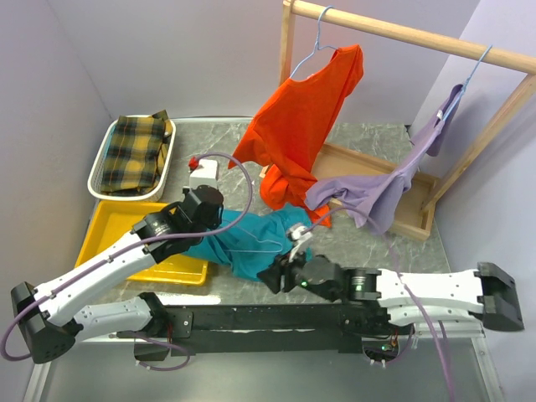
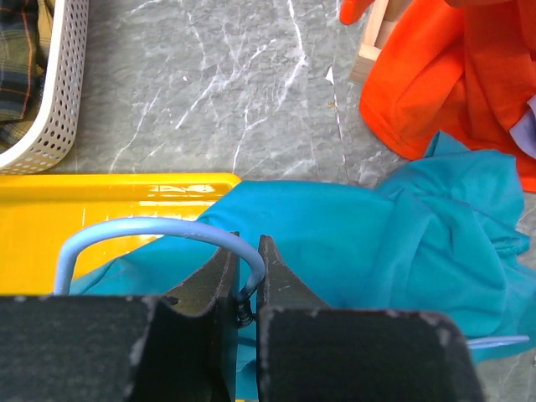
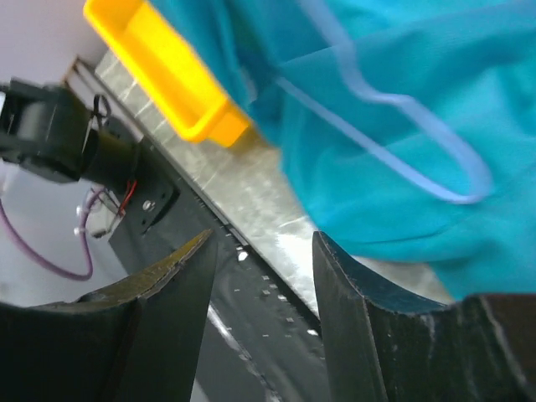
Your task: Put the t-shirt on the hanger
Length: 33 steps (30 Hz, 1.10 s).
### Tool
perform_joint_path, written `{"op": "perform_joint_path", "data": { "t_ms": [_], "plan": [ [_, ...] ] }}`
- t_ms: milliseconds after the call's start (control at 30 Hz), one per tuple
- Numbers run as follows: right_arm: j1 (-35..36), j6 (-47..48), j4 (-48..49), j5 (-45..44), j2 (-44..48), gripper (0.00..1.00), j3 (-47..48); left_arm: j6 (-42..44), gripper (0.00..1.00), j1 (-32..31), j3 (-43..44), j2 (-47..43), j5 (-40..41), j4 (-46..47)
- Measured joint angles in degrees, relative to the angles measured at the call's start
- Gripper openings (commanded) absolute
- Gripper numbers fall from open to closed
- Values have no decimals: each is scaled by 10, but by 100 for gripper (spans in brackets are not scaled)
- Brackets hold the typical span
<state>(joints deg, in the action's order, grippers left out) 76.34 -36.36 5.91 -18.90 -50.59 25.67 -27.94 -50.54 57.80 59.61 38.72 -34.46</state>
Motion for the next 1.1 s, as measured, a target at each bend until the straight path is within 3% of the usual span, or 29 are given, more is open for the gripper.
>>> {"op": "perform_joint_path", "data": {
  "t_ms": [267,567,867,1000,1033,1100],
  "plan": [
    [59,-18,-27,-92,-195,61,134,0,1,15,11,0,-25,-5],
    [68,-53,-125,-144,-394,67,291,0,1,16,12,-7,-42,-5],
    [68,-82,-195,-177,-456,58,303,0,1,17,12,-22,-45,-6],
    [68,-86,-207,-191,-473,39,314,1,1,17,12,-22,-48,-6],
    [68,-90,-210,-196,-473,25,315,1,1,17,12,-22,-49,-6],
    [68,-95,-216,-203,-473,11,315,2,1,17,12,-22,-49,-6]
  ]
}}
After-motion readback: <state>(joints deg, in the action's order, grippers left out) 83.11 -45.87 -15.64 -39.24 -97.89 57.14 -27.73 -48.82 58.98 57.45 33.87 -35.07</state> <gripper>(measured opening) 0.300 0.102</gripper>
